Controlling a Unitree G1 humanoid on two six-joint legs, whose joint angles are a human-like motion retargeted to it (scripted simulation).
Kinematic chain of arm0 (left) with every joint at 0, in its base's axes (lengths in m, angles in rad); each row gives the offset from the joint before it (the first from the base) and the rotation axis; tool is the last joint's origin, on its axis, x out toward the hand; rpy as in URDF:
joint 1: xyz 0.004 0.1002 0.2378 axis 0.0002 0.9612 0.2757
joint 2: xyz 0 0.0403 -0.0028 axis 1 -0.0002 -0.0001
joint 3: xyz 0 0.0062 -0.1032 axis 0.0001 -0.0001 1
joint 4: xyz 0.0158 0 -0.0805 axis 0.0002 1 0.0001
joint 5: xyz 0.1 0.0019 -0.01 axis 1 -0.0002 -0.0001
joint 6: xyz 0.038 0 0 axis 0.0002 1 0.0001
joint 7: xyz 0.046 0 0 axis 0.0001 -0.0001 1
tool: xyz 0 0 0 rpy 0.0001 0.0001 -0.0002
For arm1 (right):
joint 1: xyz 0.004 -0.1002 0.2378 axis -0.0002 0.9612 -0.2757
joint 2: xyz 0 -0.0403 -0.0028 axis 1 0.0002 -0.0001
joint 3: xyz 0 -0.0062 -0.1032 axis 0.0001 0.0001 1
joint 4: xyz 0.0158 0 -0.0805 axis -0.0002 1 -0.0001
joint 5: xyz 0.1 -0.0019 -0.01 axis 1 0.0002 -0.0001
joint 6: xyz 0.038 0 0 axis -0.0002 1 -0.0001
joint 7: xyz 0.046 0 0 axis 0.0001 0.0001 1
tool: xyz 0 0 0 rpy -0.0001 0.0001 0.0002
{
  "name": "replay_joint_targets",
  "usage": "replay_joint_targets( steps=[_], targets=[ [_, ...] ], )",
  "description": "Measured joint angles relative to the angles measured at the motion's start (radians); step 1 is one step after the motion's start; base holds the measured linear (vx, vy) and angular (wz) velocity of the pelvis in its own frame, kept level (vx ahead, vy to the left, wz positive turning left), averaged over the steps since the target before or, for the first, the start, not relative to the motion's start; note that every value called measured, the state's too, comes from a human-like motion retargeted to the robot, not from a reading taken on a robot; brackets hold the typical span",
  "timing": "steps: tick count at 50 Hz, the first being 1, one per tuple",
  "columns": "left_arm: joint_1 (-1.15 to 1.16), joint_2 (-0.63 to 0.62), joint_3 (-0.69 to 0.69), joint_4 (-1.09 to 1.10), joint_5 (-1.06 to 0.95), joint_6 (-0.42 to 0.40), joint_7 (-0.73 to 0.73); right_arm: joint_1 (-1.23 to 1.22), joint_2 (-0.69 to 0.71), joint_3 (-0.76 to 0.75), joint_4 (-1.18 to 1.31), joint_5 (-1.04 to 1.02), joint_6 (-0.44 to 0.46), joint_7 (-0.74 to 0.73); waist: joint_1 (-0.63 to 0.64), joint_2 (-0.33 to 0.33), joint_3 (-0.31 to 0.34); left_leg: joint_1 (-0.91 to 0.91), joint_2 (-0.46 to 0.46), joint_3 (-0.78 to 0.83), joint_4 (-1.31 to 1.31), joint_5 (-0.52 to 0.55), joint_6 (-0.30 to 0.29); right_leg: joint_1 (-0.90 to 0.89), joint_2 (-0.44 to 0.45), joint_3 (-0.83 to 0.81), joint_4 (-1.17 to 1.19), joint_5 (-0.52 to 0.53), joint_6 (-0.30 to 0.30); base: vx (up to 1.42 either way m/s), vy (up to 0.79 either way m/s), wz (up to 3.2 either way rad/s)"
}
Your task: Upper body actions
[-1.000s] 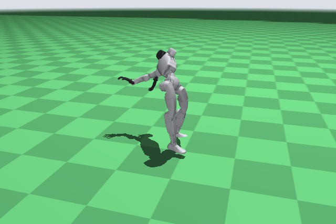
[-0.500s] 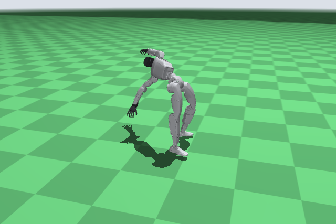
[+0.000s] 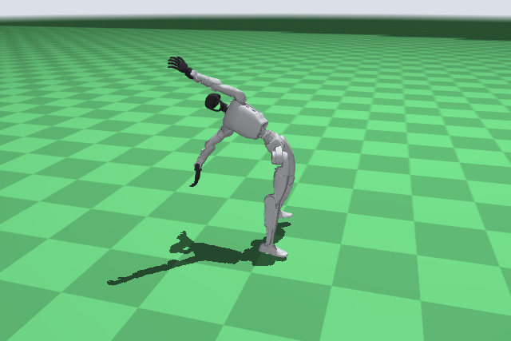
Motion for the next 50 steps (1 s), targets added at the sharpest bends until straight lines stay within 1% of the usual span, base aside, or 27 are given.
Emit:
replay_joint_targets(
  steps=[2,5,8,10,14,18,22,25,27,28,30,32,35,37,38,39,40,42,43,45,46,47,48,49,50],
  targets=[
    [-0.001,-0.01,-0.061,0.006,0.001,-0.02,0.007,0.0,0.044,0.0,0.007,-0.046,-0.007,0.07,0.0,0.0,0.0,0.015,0.001,0.02,-0.009,-0.001,0.0,-0.007,-0.006,0.022,-0.002,0.002,0.001,0.01,-0.03,-0.5],
    [-0.022,-0.031,-0.146,0.001,0.012,-0.025,-0.009,0.0,0.09,0.0,0.02,-0.058,-0.033,0.173,0.0,0.0,0.0,0.036,0.02,0.054,-0.022,0.001,0.0,-0.026,0.004,0.061,-0.001,0.008,-0.003,-0.05,-0.06,-0.54],
    [-0.061,-0.053,-0.211,-0.025,0.034,-0.035,-0.024,0.0,0.107,0.0,0.026,-0.051,-0.049,0.235,0.0,0.0,0.0,0.062,0.048,0.073,-0.031,0.007,0.0,-0.028,0.028,0.09,0.006,0.007,-0.01,-0.06,-0.2,-0.3],
    [-0.087,-0.073,-0.248,-0.039,0.056,-0.034,-0.035,0.0,0.105,0.0,0.025,-0.054,-0.047,0.25,0.0,0.0,0.0,0.089,0.068,0.075,-0.035,0.008,0.0,-0.015,0.048,0.1,0.015,0.003,-0.015,-0.11,-0.17,-0.1],
    [-0.139,-0.134,-0.272,-0.043,0.111,0.004,-0.073,0.0,0.061,0.0,-0.016,-0.043,-0.036,0.201,0.0,0.0,0.0,0.17,0.13,0.064,-0.041,0.0,0.0,0.033,0.11,0.111,0.031,-0.007,-0.03,-0.11,-0.14,0.01],
    [-0.192,-0.187,-0.247,-0.041,0.12,0.025,-0.082,0.0,-0.041,0.0,-0.089,-0.007,-0.028,0.091,0.001,0.0,0.0,0.259,0.213,0.039,-0.004,-0.044,0.0,0.103,0.187,0.144,0.036,-0.022,-0.052,-0.07,-0.1,-0.02],
    [-0.237,-0.254,-0.238,-0.049,0.117,0.024,-0.086,0.0,-0.17,0.0,-0.169,0.039,-0.009,-0.035,0.001,0.0,0.0,0.355,0.278,0.013,0.075,-0.127,0.01,0.175,0.249,0.206,0.04,-0.031,-0.067,-0.09,0.11,-0.31],
    [-0.267,-0.313,-0.272,-0.07,0.153,0.023,-0.126,0.0,-0.179,0.0,-0.18,0.073,0.022,-0.085,0.001,0.0,0.0,0.436,0.314,0.011,0.138,-0.207,0.021,0.216,0.284,0.256,0.052,-0.023,-0.076,-0.13,0.38,-0.21],
    [-0.28,-0.353,-0.326,-0.082,0.217,0.042,-0.174,0.0,-0.18,-0.006,-0.187,0.098,0.031,-0.115,0.0,0.0,0.0,0.497,0.352,0.033,0.178,-0.254,0.031,0.247,0.311,0.285,0.065,-0.01,-0.088,-0.19,0.59,0.12],
    [-0.284,-0.377,-0.351,-0.083,0.25,0.057,-0.197,0.0,-0.181,-0.024,-0.197,0.104,0.027,-0.127,0.0,0.0,0.0,0.532,0.355,0.045,0.187,-0.274,0.039,0.257,0.318,0.302,0.076,0.001,-0.097,-0.22,0.71,-0.15],
    [-0.3,-0.434,-0.397,-0.084,0.328,0.104,-0.247,0.0,-0.184,-0.086,-0.229,0.118,0.006,-0.145,0.0,0.0,0.0,0.611,0.361,0.104,0.193,-0.299,0.055,0.273,0.322,0.323,0.102,0.041,-0.118,-0.11,0.73,-0.38],
    [-0.335,-0.499,-0.445,-0.103,0.413,0.145,-0.306,0.0,-0.186,-0.18,-0.28,0.135,-0.044,-0.145,0.0,0.0,0.0,0.699,0.35,0.181,0.152,-0.29,0.075,0.278,0.324,0.336,0.131,0.106,-0.153,-0.06,0.8,-0.45],
    [-0.404,-0.576,-0.554,-0.142,0.515,0.166,-0.371,0.0,-0.186,-0.313,-0.354,0.185,-0.142,-0.11,0.0,0.0,0.0,0.834,0.314,0.299,0.045,-0.25,0.106,0.278,0.331,0.343,0.18,0.193,-0.214,0.0,0.87,-0.61],
    [-0.437,-0.609,-0.613,-0.156,0.54,0.166,-0.388,0.0,-0.186,-0.345,-0.383,0.211,-0.176,-0.091,0.0,0.0,0.0,0.925,0.278,0.406,-0.038,-0.233,0.113,0.289,0.351,0.357,0.193,0.174,-0.291,0.0,1.02,-0.99],
    [-0.47,-0.632,-0.693,-0.171,0.571,0.169,-0.406,0.0,-0.186,-0.374,-0.389,0.259,-0.227,-0.049,0.0,0.0,0.0,0.966,0.268,0.429,-0.097,-0.184,0.124,0.298,0.38,0.359,0.228,0.16,-0.303,-0.19,0.94,0.31],
    [-0.499,-0.649,-0.759,-0.185,0.587,0.173,-0.416,0.0,-0.186,-0.398,-0.375,0.301,-0.266,-0.006,0.0,0.0,0.0,1.001,0.25,0.447,-0.15,-0.148,0.133,0.314,0.418,0.4,0.262,0.133,-0.29,-0.12,0.8,0.85],
    [-0.525,-0.663,-0.818,-0.198,0.596,0.177,-0.422,0.0,-0.186,-0.421,-0.353,0.341,-0.299,0.039,0.0,0.0,0.0,1.033,0.229,0.462,-0.199,-0.119,0.141,0.333,0.46,0.461,0.294,0.101,-0.266,0.08,0.65,0.54],
    [-0.559,-0.696,-0.895,-0.22,0.602,0.181,-0.412,0.0,-0.186,-0.448,-0.292,0.388,-0.331,0.127,0.0,0.0,0.0,1.084,0.185,0.493,-0.279,-0.082,0.153,0.382,0.567,0.624,0.348,0.023,-0.216,0.17,0.49,-0.36],
    [-0.569,-0.712,-0.906,-0.226,0.604,0.179,-0.413,0.0,-0.186,-0.452,-0.289,0.39,-0.332,0.137,0.0,0.0,0.0,1.099,0.164,0.517,-0.303,-0.091,0.148,0.409,0.61,0.702,0.349,-0.009,-0.183,0.12,0.41,-1.48],
    [-0.571,-0.795,-0.99,-0.243,0.628,0.178,-0.419,0.0,-0.186,-0.458,-0.173,0.386,-0.315,0.254,0.0,0.0,0.0,1.131,0.122,0.55,-0.359,-0.039,0.163,0.441,0.683,0.815,0.385,-0.041,-0.129,0.2,0.45,-0.61],
    [-0.699,-1.008,-1.248,-0.642,0.723,0.043,-0.354,-0.27,0.272,-0.719,-0.263,0.468,-0.401,0.366,0.314,-0.249,0.36,0.656,0.065,0.29,-0.461,-0.009,0.226,0.081,0.623,0.586,0.249,-0.085,-0.105,0.9,0.53,2.44],
    [-0.785,-1.15,-1.513,-0.976,0.829,-0.029,-0.293,-0.535,0.639,-0.911,-0.286,0.5,-0.451,0.458,0.52,-0.378,0.621,0.261,0.01,0.093,-0.516,0.016,0.277,-0.232,0.569,0.402,0.174,-0.129,-0.088,0.97,0.48,3.35],
    [-0.785,-1.15,-1.789,-1.182,0.957,0.028,-0.24,-0.789,0.826,-0.965,-0.177,0.435,-0.428,0.511,0.509,-0.265,0.683,0.029,-0.043,0.019,-0.479,0.032,0.308,-0.451,0.527,0.306,0.223,-0.171,-0.086,0.42,0.29,2.02],
    [-0.785,-1.15,-1.881,-1.274,1.036,0.068,-0.247,-0.938,0.912,-0.944,-0.052,0.387,-0.412,0.523,0.517,-0.182,0.681,-0.11,-0.066,-0.007,-0.452,0.034,0.321,-0.582,0.512,0.26,0.239,-0.214,-0.124,0.13,0.16,0.49],
    [-0.785,-1.15,-1.881,-1.31,1.09,0.099,-0.283,-1.035,0.949,-0.886,0.08,0.347,-0.4,0.514,0.535,-0.113,0.647,-0.201,-0.074,-0.01,-0.43,0.029,0.325,-0.671,0.511,0.238,0.239,-0.256,-0.182,0.31,0.09,-0.35]
  ],
)
